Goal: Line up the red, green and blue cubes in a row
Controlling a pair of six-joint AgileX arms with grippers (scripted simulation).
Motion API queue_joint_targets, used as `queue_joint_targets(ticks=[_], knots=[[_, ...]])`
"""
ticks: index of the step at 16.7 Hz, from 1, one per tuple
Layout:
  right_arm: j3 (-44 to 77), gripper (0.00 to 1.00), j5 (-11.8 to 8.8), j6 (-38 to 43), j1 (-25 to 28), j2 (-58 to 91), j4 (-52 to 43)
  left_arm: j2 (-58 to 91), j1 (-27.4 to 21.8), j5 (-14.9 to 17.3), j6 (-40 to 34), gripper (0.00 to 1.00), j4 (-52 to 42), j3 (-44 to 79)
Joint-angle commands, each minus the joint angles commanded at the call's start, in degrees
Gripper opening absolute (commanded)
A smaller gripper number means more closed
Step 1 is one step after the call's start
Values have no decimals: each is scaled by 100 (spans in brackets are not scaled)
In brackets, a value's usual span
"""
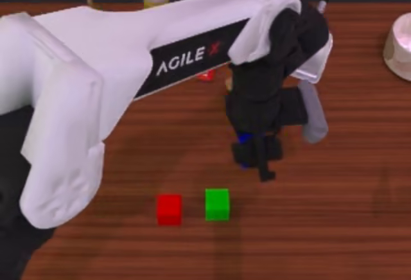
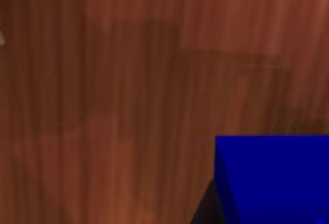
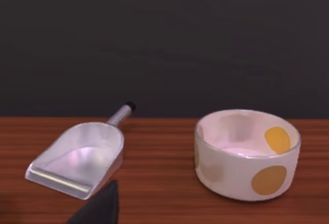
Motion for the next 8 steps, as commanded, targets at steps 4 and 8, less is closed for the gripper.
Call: queue_joint_targets(ticks=[4,8], knots=[[0,100,0,0,0,0,0,161,-699,-6,-285,0,-261,479],[0,100,0,0,0,0,0,140,-707,-1,-284,0,-256,484]])
